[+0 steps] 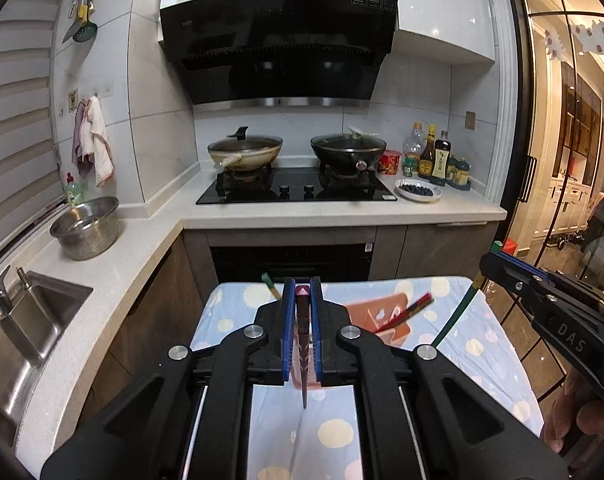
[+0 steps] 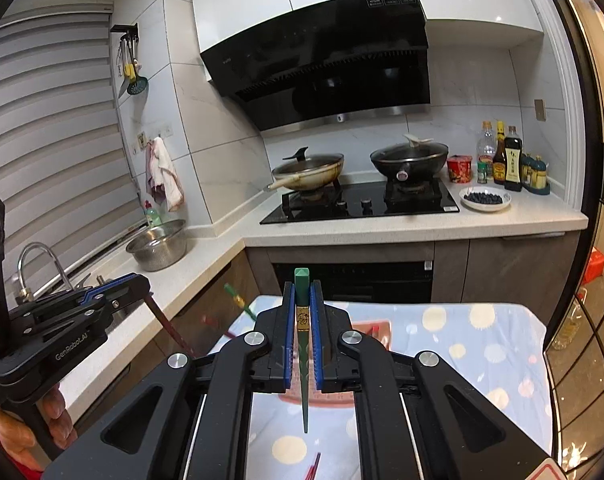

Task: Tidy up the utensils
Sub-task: 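Lower the chopsticks into the pink holder with both tools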

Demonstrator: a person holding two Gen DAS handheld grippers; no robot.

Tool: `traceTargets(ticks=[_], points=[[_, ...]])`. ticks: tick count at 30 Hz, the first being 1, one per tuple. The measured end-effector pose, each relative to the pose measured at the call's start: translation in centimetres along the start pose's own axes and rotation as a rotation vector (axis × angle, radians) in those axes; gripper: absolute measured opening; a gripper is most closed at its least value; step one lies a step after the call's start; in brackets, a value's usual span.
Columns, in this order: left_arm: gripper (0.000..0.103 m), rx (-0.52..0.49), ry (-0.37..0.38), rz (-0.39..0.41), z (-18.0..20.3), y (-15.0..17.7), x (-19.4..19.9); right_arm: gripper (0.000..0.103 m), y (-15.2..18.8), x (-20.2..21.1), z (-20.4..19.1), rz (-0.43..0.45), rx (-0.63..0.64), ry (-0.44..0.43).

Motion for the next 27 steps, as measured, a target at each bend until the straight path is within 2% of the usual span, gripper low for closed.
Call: traceTargets(ticks=[7,13,19,27], points=[[0.007,0.008,-0.004,0.049,0.0,-4.3,-0.4,0.007,-4.4,-1.5,0.0,0.048,-0.004,0.012],[0.007,0.009,-0.008,0.088,0.3,-7.7,-1.1,0.007,-6.9,-4.0,0.3,0.057,-0.01,0.031],[0.007,0.006,-0.001,0.09,0.4,-9.6,-3.2,0.007,-7.1,-7.0,0.9,0.026,-0.016,0.049],[0.007,0.004,0.005,0.022,0.7,-8.3,-7.2,0.007,-5.3,-10.2,1.4,-0.041,-0.008,0.062]])
Point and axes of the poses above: each gripper's, at about its wrist camera, not at the fingertips, and x roughly against the way its jaws point, z to its right, y to its underside, the point moved 3 cm from there along -x, roughly the way its jaws point, and after that the axes turned 1 degree about -y, right-handed, at the moved point
